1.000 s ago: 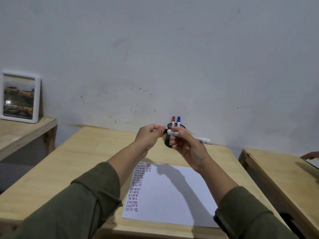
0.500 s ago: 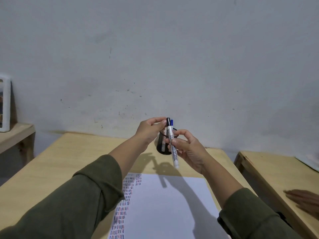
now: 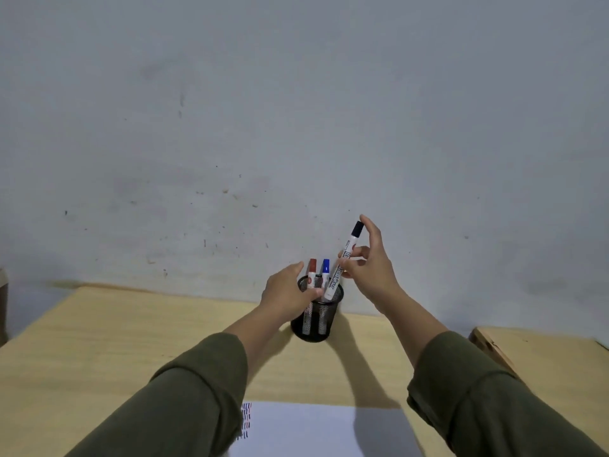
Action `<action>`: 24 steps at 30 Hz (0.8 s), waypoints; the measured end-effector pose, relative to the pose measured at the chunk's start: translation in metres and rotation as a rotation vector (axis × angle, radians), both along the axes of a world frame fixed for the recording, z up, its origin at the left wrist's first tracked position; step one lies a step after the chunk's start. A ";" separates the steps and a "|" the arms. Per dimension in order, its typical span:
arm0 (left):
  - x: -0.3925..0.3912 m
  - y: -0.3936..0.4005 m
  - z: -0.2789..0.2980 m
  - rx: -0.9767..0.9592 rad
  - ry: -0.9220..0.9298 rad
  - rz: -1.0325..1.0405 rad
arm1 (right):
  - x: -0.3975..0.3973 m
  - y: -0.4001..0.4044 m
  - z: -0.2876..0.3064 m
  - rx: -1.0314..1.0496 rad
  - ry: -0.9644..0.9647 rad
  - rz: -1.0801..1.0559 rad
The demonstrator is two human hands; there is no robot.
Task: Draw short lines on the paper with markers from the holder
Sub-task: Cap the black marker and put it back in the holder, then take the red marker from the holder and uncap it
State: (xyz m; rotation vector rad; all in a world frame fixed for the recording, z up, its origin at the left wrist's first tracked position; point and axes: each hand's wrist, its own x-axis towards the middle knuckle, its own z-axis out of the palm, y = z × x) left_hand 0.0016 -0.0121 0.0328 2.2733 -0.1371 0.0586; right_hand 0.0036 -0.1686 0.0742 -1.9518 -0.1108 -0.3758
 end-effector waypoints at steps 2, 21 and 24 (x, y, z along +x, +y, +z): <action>0.005 0.001 -0.005 0.027 -0.004 -0.008 | 0.009 0.002 -0.007 -0.067 0.013 0.004; 0.016 0.006 -0.024 -0.046 0.038 0.008 | 0.038 0.014 -0.049 -0.521 -0.039 0.011; 0.016 0.006 -0.024 -0.038 0.034 0.001 | 0.039 0.014 -0.050 -0.533 -0.023 0.046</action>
